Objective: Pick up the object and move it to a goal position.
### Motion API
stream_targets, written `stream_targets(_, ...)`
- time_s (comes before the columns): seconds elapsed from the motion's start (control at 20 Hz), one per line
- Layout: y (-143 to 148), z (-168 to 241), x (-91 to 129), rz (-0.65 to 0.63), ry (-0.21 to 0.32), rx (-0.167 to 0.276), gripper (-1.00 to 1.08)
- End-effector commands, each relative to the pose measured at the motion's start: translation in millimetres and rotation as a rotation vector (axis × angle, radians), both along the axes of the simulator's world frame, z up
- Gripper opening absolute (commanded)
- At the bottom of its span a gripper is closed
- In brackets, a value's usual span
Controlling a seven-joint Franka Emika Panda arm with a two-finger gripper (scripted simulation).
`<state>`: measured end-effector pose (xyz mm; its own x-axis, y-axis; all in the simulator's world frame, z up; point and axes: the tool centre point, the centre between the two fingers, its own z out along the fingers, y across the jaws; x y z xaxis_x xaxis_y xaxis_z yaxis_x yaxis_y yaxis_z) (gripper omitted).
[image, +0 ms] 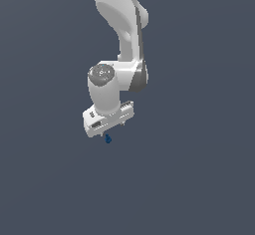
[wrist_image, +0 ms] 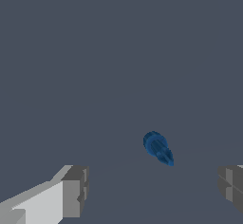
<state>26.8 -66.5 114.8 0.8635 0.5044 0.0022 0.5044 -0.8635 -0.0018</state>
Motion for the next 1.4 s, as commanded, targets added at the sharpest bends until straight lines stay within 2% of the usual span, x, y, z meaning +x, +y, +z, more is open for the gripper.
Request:
stream_targets(0.0, -8.7, -6.7, 1.6, 0.04, 0.0, -0.001, 1.0)
stream_targets(0.4, -26.0, -19.9, 3.5, 0.114, 0.001, -0.003, 1.0)
stream_targets(0.85, -28.8, -25.6, 3.4, 0.123, 0.001, -0.003, 1.0)
stream_targets(1.35, -28.6, -69.5, 2.5, 0.127, 0.001, -0.003, 1.0)
